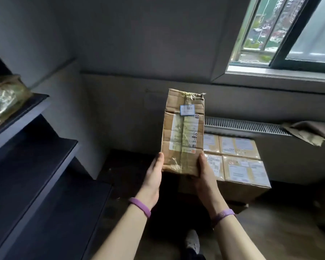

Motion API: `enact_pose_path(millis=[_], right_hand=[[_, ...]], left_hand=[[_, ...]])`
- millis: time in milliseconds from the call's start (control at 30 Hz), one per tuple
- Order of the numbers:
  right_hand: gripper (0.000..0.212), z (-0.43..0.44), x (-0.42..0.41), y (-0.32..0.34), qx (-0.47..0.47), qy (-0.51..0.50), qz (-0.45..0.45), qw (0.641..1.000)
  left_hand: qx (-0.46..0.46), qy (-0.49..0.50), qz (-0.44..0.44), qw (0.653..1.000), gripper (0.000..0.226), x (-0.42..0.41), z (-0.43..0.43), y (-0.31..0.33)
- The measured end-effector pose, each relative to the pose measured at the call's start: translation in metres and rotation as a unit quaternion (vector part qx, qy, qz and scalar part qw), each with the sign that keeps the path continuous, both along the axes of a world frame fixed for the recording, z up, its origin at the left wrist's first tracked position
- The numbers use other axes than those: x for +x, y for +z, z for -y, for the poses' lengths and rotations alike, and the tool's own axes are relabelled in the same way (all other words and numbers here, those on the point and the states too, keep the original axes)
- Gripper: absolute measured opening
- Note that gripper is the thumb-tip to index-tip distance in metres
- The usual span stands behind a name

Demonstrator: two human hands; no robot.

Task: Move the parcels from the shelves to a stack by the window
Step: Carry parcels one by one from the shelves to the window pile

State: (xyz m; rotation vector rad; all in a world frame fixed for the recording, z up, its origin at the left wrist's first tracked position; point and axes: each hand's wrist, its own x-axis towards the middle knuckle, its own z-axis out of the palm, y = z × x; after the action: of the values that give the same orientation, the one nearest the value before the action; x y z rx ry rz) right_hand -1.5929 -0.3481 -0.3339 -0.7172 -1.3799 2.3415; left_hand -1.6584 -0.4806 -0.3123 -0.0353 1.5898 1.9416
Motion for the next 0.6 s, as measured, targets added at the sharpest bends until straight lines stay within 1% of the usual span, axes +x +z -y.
enact_pose_path(millis=[67,233,367,467,600], right_hand=[[0.047,-0.026,-0.006,-0.008,-0.002,-0.017,0.015,1.0],[0.037,-0.102,-0.041,-0.039,-0.027,-0.03,0.097,0.994],[0.036,-0.159,-0.072,-0.065,-0.047,-0.021,0.157,0.986],[0.037,-0.193,-0.089,-0.082,-0.066,-0.017,0.183,0.981],[0.033,-0.224,-0.102,-0.104,-0.079,-0.007,0.209,0.975]], left_hand=[[-0.003,-0.016,0.011,1.0,0.044,-0.01,-0.026,-0.007],[-0.016,-0.028,0.036,0.999,0.039,-0.045,-0.098,-0.033],[-0.048,-0.026,0.063,0.996,0.038,-0.077,-0.154,-0.056],[-0.071,-0.039,0.083,0.993,0.037,-0.098,-0.189,-0.074],[-0.098,-0.054,0.112,0.987,0.037,-0.115,-0.221,-0.099]])
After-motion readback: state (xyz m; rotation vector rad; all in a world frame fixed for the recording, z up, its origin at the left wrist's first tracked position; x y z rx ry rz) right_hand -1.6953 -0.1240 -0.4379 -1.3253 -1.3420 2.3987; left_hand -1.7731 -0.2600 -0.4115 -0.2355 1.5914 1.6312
